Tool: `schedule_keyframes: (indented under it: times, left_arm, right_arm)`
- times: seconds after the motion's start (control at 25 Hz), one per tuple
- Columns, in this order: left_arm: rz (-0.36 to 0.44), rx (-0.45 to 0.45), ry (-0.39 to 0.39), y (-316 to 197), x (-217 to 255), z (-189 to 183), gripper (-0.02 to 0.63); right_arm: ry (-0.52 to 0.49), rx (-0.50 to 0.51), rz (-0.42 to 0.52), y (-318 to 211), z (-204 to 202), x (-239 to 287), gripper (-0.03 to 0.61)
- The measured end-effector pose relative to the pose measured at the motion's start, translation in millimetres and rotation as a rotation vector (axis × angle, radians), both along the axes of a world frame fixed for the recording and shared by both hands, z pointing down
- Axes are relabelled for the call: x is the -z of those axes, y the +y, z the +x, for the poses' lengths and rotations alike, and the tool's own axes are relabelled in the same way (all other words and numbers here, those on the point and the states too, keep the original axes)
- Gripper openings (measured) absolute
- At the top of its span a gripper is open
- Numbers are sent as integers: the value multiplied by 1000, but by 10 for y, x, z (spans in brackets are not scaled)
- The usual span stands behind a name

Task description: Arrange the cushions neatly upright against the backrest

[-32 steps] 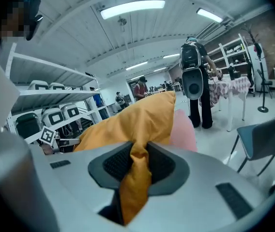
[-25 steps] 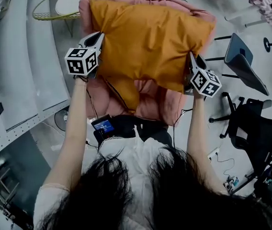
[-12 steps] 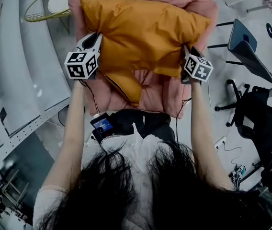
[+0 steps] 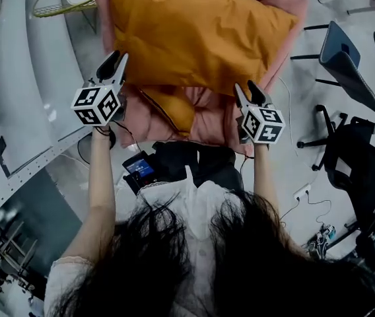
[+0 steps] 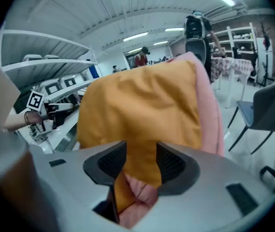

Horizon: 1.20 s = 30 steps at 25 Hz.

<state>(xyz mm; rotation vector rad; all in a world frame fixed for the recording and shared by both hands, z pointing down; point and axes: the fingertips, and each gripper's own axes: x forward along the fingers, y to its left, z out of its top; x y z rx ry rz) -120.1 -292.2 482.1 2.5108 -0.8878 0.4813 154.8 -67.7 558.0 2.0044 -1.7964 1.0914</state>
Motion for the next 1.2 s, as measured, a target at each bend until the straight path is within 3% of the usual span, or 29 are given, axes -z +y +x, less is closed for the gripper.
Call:
schedule_keyframes:
  times: [0.16, 0.32, 0.48, 0.6, 0.72, 0.84, 0.96, 1.04, 1.2]
  left_arm:
    - [-74, -12, -65, 512, -342, -237, 106]
    - [-183, -12, -148, 859, -880, -461, 123]
    - [-331, -42, -193, 1127, -1455, -462, 251]
    - [-408, -20, -185, 1167, -1743, -398, 306]
    - [-455, 103, -116, 1018, -1860, -400, 328]
    - [-486, 177, -65, 892, -1938, -362, 331]
    - [-512, 178, -34, 826, -2008, -304, 330]
    - [-550, 173, -13, 852, -2044, -281, 322]
    - [-489, 132, -92, 947, -2010, -339, 202]
  right_arm:
    - [-125, 207, -120, 302, -875, -544, 193]
    - [-172, 377, -240, 506, -1585, -1068, 249]
    - [-186, 460, -335, 614, -1987, -1552, 272]
    - [-178, 519, -408, 700, -2202, -1847, 286]
    - [-152, 571, -475, 782, -2402, -2060, 301]
    - [-93, 572, -523, 824, -2506, -2292, 302]
    - [-51, 550, -548, 768, -2541, -2467, 299]
    - [-67, 555, -560, 735, -2563, -2494, 249]
    - [-87, 613, -540, 775, -2520, -2381, 177]
